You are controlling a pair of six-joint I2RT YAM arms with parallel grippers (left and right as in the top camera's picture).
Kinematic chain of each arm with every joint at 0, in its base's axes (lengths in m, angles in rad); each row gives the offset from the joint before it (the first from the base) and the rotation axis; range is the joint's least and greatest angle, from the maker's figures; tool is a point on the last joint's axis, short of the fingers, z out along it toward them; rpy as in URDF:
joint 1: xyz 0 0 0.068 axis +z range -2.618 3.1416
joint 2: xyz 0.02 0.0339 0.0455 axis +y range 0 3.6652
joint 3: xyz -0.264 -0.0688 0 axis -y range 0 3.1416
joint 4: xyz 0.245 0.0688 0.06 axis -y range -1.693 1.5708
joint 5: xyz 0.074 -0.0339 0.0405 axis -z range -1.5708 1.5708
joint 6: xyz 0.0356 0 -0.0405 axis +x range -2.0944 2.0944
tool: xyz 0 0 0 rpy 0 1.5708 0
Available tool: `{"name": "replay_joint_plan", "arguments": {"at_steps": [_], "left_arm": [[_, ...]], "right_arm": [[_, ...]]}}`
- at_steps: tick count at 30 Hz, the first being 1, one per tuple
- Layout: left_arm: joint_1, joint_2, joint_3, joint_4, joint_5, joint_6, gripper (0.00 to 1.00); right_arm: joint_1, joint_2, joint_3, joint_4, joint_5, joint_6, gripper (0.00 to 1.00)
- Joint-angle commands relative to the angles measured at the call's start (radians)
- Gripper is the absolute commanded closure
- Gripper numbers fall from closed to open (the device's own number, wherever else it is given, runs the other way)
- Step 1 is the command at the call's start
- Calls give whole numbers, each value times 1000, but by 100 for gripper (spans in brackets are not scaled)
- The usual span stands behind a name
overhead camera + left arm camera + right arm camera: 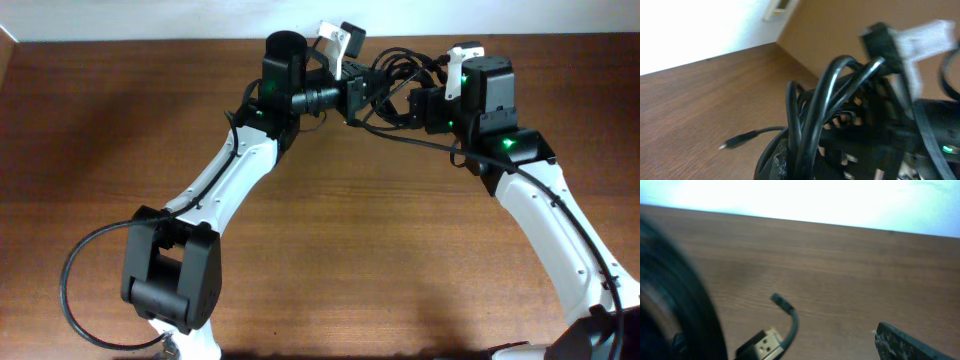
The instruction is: Untangle cables
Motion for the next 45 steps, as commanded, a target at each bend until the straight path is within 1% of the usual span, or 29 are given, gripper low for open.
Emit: {"name": "replay_joint_plan", "arguments": {"at_steps": [1,2,4,6,7,10,11,13,14,17,18,19,20,22,23,26,27,28,29,31,32,33,35,36,37,39,40,42,45], "left_arm": [[22,-36,11,89,283,8,100],[32,-36,11,96,315,8,100],[53,-36,11,88,314,8,100],[53,-36,11,77,296,52,100],[53,-36,11,57,254,53,100],[53,-36,11,-59,-53,48,100],[53,-36,11,-74,-97,45,100],[53,-36,11,-74,-97,45,100],[53,-36,11,-73,-95,45,100],[50,-36,11,-79,-140,40,100],[50,-36,11,-99,-217,-37,100],[49,-36,11,-115,-293,-119,100],[48,-36,11,-118,-319,-167,100],[48,-36,11,-124,-330,-310,100],[40,-36,11,-130,-330,-397,100],[-5,-36,11,-93,-331,-412,100],[-11,-36,11,-78,-331,-400,100],[-10,-36,11,-88,-327,-344,100],[-7,-36,11,-154,-327,-291,100],[37,-41,11,-336,-299,-288,100],[80,-60,11,-425,-237,-284,100],[118,-102,11,-473,-132,-231,100],[133,-203,11,-563,-141,-190,100],[122,-321,11,-699,-291,-174,100],[100,-405,11,-782,-406,-175,100],[29,-558,11,-858,-544,-175,100],[-16,-632,11,-879,-616,-176,100],[-44,-717,11,-906,-675,-204,100],[-44,-740,11,-916,-682,-209,100]], "right_arm": [[-52,4,-5,-35,142,-13,2],[-76,5,-5,-46,116,-10,2],[-125,5,-5,-31,-95,-12,2],[-129,5,-5,-23,-232,-107,2],[-129,5,-5,-17,-291,-128,2],[-129,5,-5,-10,-381,-182,2],[-129,5,-5,-6,-403,-188,9],[-129,5,-5,-6,-425,-200,61],[-129,5,-5,-6,-425,-200,82],[-129,5,-5,-7,-448,-200,82],[-129,5,-4,-5,-478,-200,73],[-129,5,-4,-5,-537,-199,56],[-129,5,-5,-9,-576,-199,48],[-129,5,-4,-8,-737,-199,38],[-129,5,-4,3,-803,-199,37],[-128,5,-4,18,-859,-198,37],[-128,5,-4,30,-924,-181,24],[-130,5,-1,45,-921,-40,21],[-130,4,-1,34,-922,38,18],[-117,-11,-1,-88,-933,119,18],[-105,-34,-1,-174,-925,118,17],[-67,-93,-1,-278,-890,132,17],[21,-209,-1,-350,-753,217,17],[94,-288,-1,-368,-693,274,17],[155,-341,-1,-377,-645,340,17],[264,-402,-1,-336,-612,499,18],[312,-416,-1,-288,-612,584,24],[380,-421,-1,-195,-612,712,25],[427,-421,-1,-131,-617,793,25]]}}
